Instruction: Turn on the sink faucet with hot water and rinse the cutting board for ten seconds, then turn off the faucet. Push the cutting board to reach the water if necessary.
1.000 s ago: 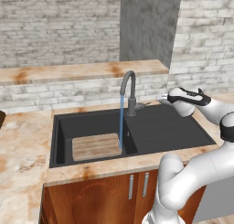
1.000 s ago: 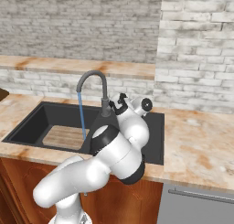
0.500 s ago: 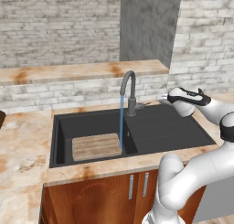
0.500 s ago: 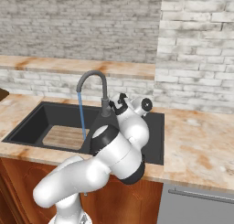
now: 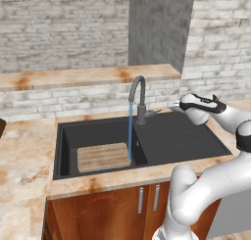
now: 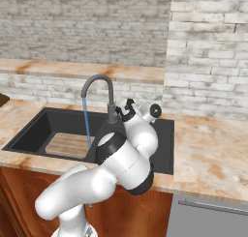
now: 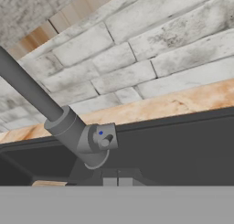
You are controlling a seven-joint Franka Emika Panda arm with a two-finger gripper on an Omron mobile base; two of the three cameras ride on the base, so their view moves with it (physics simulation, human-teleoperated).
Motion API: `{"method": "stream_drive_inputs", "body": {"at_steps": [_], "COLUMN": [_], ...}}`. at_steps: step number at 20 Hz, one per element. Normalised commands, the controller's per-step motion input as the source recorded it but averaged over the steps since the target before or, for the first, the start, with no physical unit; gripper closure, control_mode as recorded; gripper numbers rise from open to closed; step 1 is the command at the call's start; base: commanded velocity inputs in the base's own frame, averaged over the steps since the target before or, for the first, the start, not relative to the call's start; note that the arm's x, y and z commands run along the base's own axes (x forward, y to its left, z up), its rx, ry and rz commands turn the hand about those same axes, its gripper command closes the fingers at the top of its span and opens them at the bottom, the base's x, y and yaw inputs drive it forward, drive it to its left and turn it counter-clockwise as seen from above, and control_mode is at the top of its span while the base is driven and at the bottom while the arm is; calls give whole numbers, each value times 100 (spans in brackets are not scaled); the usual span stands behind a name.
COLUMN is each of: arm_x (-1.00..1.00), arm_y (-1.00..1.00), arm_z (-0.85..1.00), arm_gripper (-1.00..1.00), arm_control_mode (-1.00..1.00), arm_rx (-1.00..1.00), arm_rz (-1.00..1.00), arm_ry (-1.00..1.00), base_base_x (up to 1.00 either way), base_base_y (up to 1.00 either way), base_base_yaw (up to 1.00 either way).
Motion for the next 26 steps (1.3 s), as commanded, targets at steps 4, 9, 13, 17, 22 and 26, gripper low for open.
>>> {"method": "stream_drive_inputs", "body": {"at_steps": [4,9,13,17,22,26], "arm_x": [0,0,0,0,0,0], "arm_y": [0,0,0,0,0,0], "arm_z": [0,0,0,0,0,0], "arm_gripper": [100,100,100,100,100,100], "arm_control_mode": [-100,-100,-100,-100,-100,-100], "arm_rx": [0,0,0,0,0,0], "arm_rz": [0,0,0,0,0,0], "arm_ry": [0,0,0,0,0,0], "base_base_x": [0,0,0,0,0,0], "base_base_y": [0,0,0,0,0,0], "base_base_yaw": [0,0,0,0,0,0]}}
